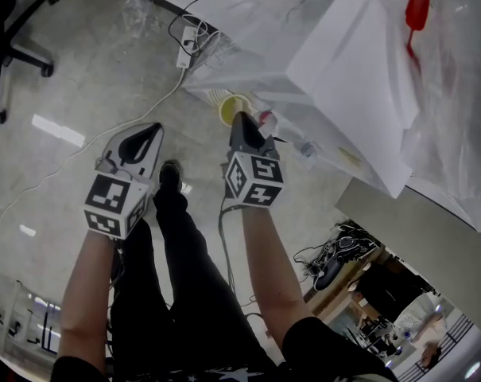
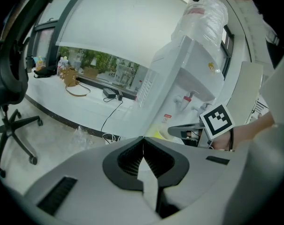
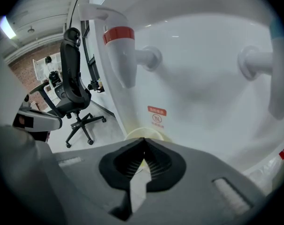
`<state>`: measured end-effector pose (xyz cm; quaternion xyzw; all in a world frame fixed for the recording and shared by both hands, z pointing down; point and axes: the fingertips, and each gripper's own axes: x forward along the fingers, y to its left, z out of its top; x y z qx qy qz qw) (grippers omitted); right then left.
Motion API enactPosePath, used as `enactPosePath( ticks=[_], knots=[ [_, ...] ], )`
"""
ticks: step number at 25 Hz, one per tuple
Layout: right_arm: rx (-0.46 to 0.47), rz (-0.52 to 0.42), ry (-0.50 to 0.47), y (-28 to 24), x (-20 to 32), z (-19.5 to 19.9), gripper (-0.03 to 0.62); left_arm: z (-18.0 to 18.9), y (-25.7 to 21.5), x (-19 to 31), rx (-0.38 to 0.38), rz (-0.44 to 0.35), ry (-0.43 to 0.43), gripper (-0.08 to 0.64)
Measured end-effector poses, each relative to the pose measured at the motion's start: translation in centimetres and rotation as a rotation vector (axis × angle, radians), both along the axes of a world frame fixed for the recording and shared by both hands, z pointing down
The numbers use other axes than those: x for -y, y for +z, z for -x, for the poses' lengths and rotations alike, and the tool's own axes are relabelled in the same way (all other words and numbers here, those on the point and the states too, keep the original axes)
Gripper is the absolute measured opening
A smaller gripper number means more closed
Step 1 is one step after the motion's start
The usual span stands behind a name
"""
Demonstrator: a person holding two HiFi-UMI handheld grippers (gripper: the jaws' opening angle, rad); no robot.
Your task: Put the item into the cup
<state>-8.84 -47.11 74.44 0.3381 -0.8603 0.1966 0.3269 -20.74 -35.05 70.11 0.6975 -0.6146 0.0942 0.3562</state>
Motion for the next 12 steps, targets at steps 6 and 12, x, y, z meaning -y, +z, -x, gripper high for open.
enactPosePath(
  ticks=[6,12],
  knots=[
    [-0.02,-0.007,-0.023,0.14,0.17,0.08,0.002,-0.67,0.31,-0.29,-0.008,0.015,0.001,0.008],
    [-0.005,0.004,-0.016,0.18,0.08,0.29,0.057,-0.89,0.3,-0.26,-0.012,0.014,0.014,0.008]
  ],
)
